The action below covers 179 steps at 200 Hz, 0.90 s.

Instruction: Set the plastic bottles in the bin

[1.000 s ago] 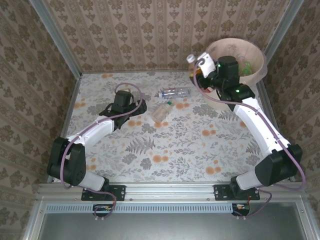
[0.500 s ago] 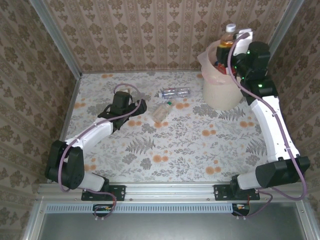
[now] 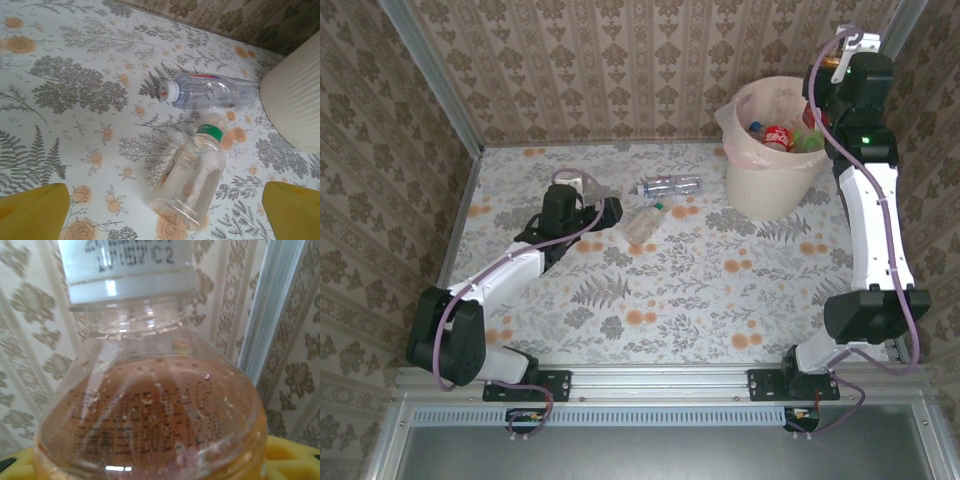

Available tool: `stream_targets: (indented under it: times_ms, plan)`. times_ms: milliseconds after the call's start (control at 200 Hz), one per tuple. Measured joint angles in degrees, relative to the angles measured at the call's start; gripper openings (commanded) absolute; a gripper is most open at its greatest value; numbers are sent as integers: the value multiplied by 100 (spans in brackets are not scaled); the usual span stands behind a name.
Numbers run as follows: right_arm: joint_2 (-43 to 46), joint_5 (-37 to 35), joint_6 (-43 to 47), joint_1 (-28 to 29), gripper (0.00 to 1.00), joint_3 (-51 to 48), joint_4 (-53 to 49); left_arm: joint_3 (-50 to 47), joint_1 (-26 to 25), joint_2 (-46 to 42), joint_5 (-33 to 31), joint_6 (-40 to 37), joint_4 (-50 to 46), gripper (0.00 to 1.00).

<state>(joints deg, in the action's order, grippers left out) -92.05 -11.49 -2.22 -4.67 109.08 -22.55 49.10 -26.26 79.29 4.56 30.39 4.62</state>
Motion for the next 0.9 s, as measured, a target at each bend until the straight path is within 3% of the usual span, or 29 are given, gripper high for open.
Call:
stream_targets:
  times_ms: [175, 405, 635, 895]
  plan:
    - [-599, -256, -144, -70, 58, 37, -302, 0, -131, 0, 15, -55, 7, 100]
    - [-1617, -761, -372, -107, 100, 1073, -1056, 0, -131, 4, -4, -61, 7, 100]
    - [-1762, -1213, -446, -109, 100, 1497, -1552, 0, -142, 7, -7, -61, 7, 100]
    - [-1718, -1209, -442, -107, 100, 1504, -1847, 11, -151, 66, 31, -168, -2, 100]
